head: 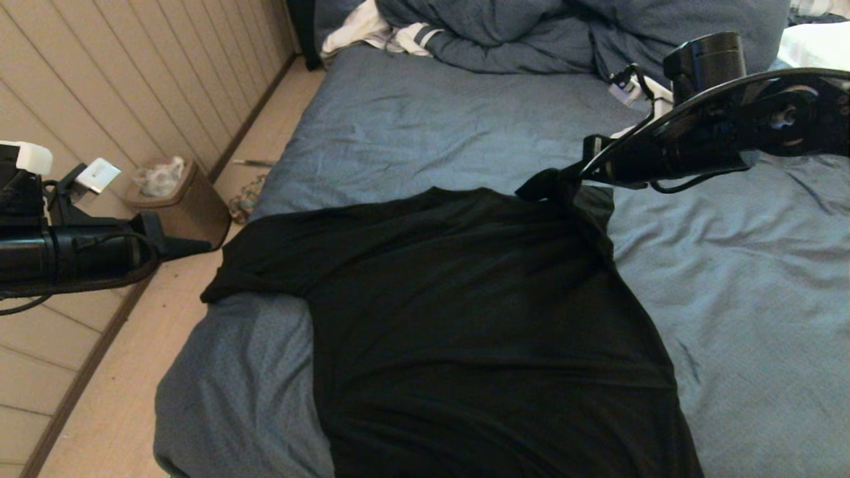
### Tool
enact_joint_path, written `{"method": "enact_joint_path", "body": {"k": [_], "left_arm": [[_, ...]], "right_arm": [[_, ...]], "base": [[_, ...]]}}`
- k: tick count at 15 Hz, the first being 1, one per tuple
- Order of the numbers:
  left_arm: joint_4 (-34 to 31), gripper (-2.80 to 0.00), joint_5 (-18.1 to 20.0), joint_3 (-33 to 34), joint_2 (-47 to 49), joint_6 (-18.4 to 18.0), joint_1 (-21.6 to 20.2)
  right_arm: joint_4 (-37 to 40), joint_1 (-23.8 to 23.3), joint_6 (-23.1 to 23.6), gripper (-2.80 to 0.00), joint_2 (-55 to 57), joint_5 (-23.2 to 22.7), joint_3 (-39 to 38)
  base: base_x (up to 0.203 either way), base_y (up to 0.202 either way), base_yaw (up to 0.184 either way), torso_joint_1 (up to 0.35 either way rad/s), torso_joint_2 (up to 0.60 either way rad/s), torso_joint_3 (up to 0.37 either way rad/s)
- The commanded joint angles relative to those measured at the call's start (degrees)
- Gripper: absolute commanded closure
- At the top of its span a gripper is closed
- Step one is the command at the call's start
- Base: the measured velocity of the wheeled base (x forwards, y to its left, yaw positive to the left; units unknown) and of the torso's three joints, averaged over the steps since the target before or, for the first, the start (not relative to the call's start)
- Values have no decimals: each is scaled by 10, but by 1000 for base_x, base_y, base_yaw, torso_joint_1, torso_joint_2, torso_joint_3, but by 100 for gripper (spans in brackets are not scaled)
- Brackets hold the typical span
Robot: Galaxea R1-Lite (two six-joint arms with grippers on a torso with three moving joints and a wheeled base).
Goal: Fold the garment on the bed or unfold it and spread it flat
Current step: Fold the black T-shirt
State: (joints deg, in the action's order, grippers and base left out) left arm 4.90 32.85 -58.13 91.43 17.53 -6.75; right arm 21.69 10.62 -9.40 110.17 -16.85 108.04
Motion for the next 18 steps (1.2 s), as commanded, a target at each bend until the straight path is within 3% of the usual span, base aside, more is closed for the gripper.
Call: {"method": "enact_joint_path", "body": {"k": [1, 4, 7, 10, 11, 18], "left_arm": [[22, 0, 6, 22, 1, 1, 0], [48, 0, 15, 42, 1, 1, -1], [47, 0, 17, 44, 2, 1, 0], [48, 0, 17, 49, 4, 1, 0], [48, 0, 17, 49, 4, 1, 0], [48, 0, 17, 47, 5, 1, 0]], "right_arm": [[0, 49, 1, 0, 7, 23, -7], [0, 84, 4, 0, 19, 49, -20], [-1, 87, 6, 0, 18, 53, -47], [-1, 87, 11, 0, 22, 86, -62], [-2, 86, 16, -280, 22, 89, -66], [-21, 87, 10, -280, 11, 82, -59]], "base": [[0, 0, 0, 0, 0, 0], [0, 0, 0, 0, 0, 0], [0, 0, 0, 0, 0, 0], [0, 0, 0, 0, 0, 0], [0, 0, 0, 0, 0, 0], [0, 0, 0, 0, 0, 0]]}}
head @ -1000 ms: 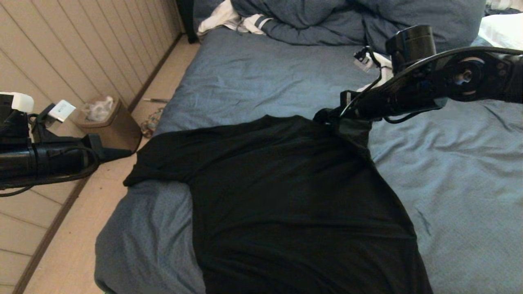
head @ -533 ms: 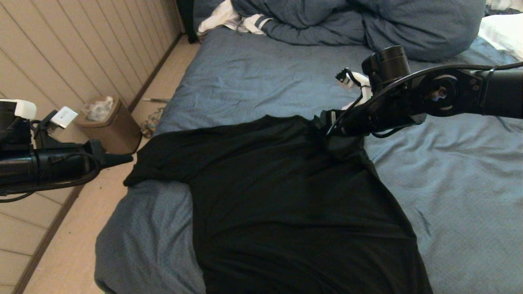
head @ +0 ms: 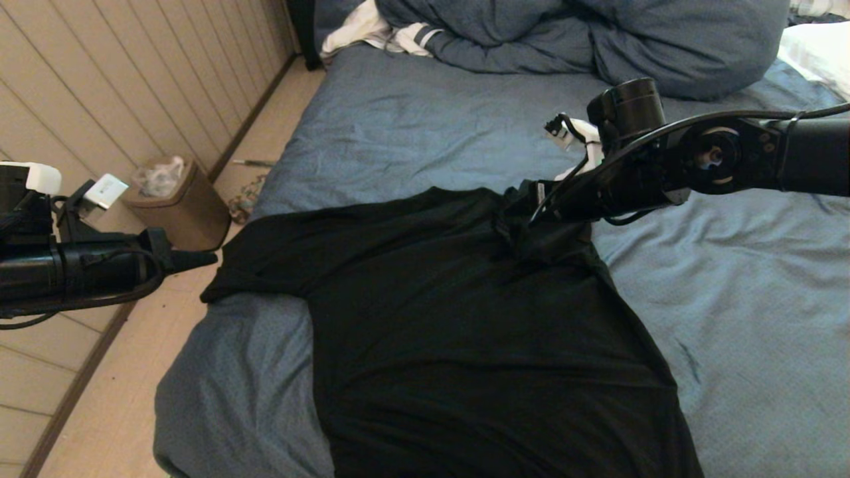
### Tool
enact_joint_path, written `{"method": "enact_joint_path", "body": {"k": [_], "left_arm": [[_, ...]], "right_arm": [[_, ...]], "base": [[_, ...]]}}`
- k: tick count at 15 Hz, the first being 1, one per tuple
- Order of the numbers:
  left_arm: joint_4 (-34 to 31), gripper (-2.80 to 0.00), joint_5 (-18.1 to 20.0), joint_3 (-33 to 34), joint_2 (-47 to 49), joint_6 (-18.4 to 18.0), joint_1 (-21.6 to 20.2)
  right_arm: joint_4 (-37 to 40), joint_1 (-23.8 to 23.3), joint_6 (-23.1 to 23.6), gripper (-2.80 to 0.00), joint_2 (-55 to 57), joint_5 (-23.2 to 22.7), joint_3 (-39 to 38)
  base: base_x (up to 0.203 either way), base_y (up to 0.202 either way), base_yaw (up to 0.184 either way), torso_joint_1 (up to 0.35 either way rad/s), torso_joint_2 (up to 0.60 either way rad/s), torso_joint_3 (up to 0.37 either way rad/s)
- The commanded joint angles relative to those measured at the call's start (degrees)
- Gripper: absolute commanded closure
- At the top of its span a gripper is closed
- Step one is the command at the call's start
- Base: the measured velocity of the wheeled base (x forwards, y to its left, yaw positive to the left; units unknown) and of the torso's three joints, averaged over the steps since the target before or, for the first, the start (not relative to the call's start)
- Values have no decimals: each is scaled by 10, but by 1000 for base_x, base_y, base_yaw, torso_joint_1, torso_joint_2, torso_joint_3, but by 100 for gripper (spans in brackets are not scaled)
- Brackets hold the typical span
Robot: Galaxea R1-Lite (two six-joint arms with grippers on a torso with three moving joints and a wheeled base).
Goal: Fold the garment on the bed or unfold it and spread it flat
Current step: Fold the black T-shirt
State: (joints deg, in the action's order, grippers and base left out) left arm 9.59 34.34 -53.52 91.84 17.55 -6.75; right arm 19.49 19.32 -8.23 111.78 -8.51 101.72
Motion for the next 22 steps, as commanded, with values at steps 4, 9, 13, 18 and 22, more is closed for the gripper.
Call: {"method": "enact_joint_path", "body": {"k": [4, 9, 13, 18, 22], "left_arm": [[1, 0, 1, 0, -6, 1, 0], [1, 0, 1, 2, -4, 2, 7], [1, 0, 1, -1, 2, 1, 7], [1, 0, 1, 1, 4, 1, 7], [1, 0, 1, 0, 5, 1, 7]], "right_arm": [[1, -10, -12, 0, -7, 2, 9], [1, -20, -10, 0, 5, 5, 12], [-18, -21, -9, 0, 43, 7, 14], [-41, -16, -9, 0, 73, 15, 16], [-43, 17, -13, 0, 70, 13, 19]], "base": [[0, 0, 0, 0, 0, 0], [0, 0, 0, 0, 0, 0], [0, 0, 0, 0, 0, 0], [0, 0, 0, 0, 0, 0], [0, 0, 0, 0, 0, 0]]}}
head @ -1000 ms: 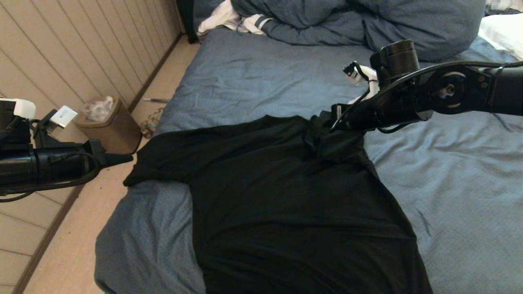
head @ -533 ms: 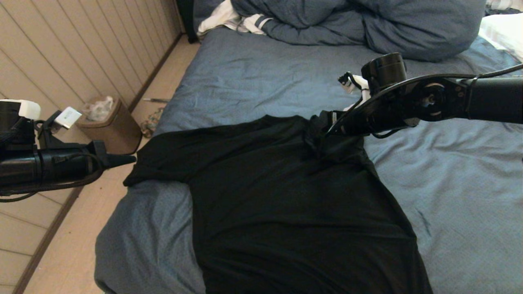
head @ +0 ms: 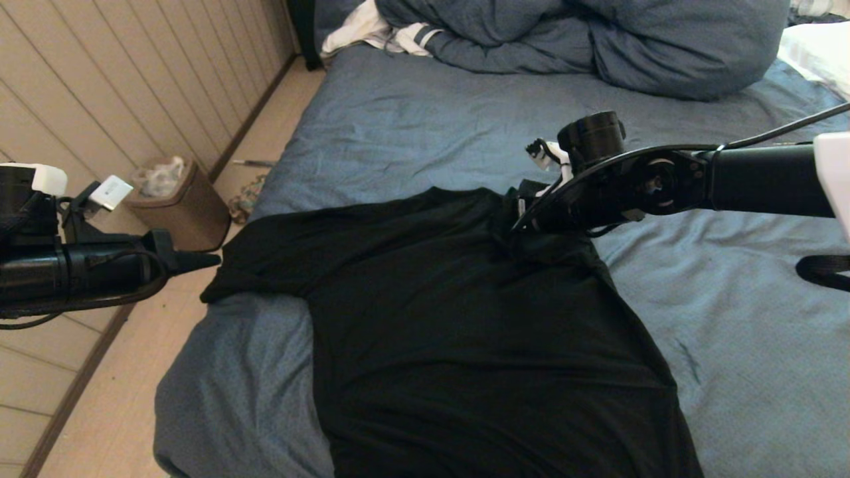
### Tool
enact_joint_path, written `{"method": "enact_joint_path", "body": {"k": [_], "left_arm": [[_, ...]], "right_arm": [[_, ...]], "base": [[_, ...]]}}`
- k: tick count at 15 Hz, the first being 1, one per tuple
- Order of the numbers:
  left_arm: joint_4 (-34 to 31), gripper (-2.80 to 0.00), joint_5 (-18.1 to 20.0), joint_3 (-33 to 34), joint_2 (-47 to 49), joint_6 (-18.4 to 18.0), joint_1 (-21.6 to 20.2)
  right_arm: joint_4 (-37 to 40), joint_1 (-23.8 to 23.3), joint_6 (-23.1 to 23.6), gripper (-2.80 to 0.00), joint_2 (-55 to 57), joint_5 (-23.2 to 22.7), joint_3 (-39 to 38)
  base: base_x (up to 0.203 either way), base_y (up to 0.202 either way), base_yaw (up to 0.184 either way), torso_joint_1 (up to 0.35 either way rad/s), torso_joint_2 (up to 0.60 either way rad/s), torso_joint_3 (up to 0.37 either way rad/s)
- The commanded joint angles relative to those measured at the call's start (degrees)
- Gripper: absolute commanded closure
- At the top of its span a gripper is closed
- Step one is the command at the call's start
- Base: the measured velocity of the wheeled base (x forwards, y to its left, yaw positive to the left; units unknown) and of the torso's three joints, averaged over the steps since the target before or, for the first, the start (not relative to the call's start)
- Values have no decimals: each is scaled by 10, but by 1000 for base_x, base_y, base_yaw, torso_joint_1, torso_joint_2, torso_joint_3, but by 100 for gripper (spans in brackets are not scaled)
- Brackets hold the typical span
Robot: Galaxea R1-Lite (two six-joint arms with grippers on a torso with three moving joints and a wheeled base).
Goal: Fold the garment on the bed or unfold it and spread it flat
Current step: Fold the black T-shirt
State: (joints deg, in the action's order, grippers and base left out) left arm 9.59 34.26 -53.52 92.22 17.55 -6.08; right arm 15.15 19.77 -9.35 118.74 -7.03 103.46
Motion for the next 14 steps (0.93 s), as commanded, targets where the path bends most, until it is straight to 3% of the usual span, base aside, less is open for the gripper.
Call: {"method": "enact_joint_path", "body": {"k": [1, 6, 12, 14], "left_arm": [[1, 0, 2, 2, 2, 1, 0], [2, 0, 0, 1, 2, 1, -2], [61, 0, -3, -17, 68, 32, -81], [62, 0, -3, -14, 79, 34, -89]], "right_arm": [[-2, 22, -2, 0, -3, -1, 2], [-16, 31, -27, 0, -27, 0, 2], [-14, 15, -27, 0, -80, 5, -23], [-11, 7, -27, 0, -89, 8, -25]], "base": [[0, 0, 0, 0, 0, 0], [0, 0, 0, 0, 0, 0], [0, 0, 0, 0, 0, 0], [0, 0, 0, 0, 0, 0]]}}
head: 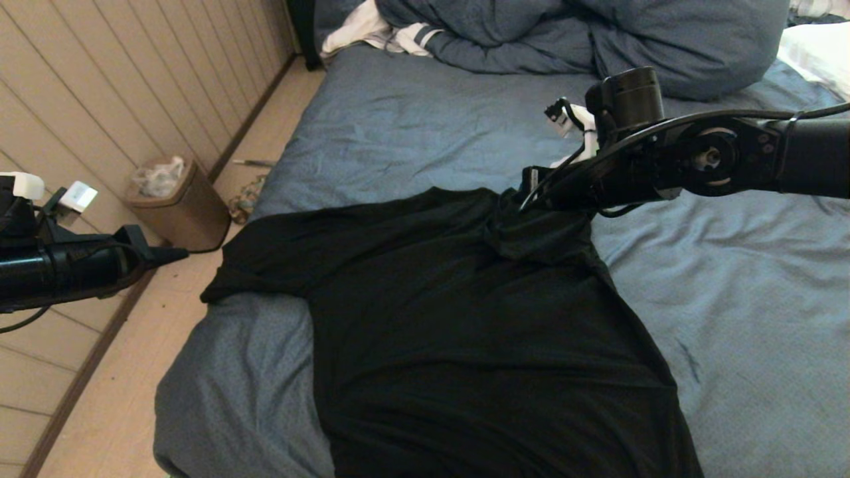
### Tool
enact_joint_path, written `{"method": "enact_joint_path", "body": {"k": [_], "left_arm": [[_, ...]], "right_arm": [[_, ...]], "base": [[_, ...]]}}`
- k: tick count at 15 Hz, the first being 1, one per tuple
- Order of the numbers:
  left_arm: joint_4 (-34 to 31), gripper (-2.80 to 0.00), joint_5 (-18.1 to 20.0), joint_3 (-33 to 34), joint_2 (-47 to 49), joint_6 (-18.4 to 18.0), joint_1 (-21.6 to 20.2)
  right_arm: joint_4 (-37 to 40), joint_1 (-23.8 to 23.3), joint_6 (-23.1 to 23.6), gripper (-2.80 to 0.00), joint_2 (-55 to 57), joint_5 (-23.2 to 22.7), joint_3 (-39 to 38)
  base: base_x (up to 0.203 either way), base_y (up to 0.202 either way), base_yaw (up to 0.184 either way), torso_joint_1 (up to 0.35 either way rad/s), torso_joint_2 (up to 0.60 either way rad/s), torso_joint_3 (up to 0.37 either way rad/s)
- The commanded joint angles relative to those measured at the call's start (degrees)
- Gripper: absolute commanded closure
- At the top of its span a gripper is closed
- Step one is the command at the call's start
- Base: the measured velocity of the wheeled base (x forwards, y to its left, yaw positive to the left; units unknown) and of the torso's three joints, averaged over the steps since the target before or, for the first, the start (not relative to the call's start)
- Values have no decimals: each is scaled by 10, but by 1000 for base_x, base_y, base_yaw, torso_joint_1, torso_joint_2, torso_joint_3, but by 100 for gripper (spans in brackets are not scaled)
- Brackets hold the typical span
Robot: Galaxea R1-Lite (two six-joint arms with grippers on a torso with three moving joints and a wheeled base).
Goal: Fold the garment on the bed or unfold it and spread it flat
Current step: Fold the black T-shirt
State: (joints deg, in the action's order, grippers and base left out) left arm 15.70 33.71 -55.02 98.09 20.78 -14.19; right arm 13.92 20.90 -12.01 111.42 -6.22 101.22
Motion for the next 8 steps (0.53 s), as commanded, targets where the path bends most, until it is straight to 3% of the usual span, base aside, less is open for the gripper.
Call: {"method": "enact_joint_path", "body": {"k": [1, 2, 3, 5, 8], "left_arm": [[1, 0, 1, 6, 23, -4, -8], [0, 0, -6, 7, 28, -3, -8], [0, -280, -28, 6, 37, -2, -4], [1, -280, -81, 4, 55, 0, 13], [1, -280, -80, 8, 69, 0, 14]], "right_arm": [[1, -8, -1, 0, -19, 0, -4], [1, -8, 0, 0, -23, 1, -7], [1, -8, -1, 0, -25, 1, -10], [-2, -7, 0, 0, -27, 1, -22], [-3, -7, 1, 0, -24, 1, -22]], "base": [[0, 0, 0, 0, 0, 0], [0, 0, 0, 0, 0, 0], [0, 0, 0, 0, 0, 0], [0, 0, 0, 0, 0, 0], [0, 0, 0, 0, 0, 0]]}}
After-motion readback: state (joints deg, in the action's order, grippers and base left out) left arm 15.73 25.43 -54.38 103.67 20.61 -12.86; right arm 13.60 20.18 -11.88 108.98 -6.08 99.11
